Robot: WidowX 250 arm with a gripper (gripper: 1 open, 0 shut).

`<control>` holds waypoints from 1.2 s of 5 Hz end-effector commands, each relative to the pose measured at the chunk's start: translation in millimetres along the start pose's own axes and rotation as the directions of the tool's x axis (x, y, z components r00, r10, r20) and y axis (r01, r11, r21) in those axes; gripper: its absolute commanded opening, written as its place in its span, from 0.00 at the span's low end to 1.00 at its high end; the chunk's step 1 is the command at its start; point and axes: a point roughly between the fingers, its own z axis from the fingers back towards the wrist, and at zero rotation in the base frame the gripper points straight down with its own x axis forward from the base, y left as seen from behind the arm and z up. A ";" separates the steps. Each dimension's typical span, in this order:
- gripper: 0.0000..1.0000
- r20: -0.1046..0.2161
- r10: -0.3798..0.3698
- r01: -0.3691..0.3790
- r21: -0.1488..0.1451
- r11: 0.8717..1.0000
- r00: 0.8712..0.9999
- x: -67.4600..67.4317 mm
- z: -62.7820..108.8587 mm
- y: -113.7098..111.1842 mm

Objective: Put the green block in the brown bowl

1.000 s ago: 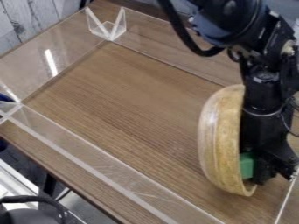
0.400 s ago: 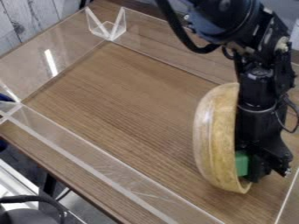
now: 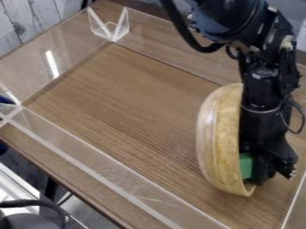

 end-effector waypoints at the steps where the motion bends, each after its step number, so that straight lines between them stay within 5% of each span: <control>1: 0.00 -0.053 0.038 -0.038 0.004 0.999 0.998 -7.7 -9.9 11.0; 6: 0.00 -0.092 0.043 -0.044 0.001 0.999 0.995 -7.3 -10.0 11.8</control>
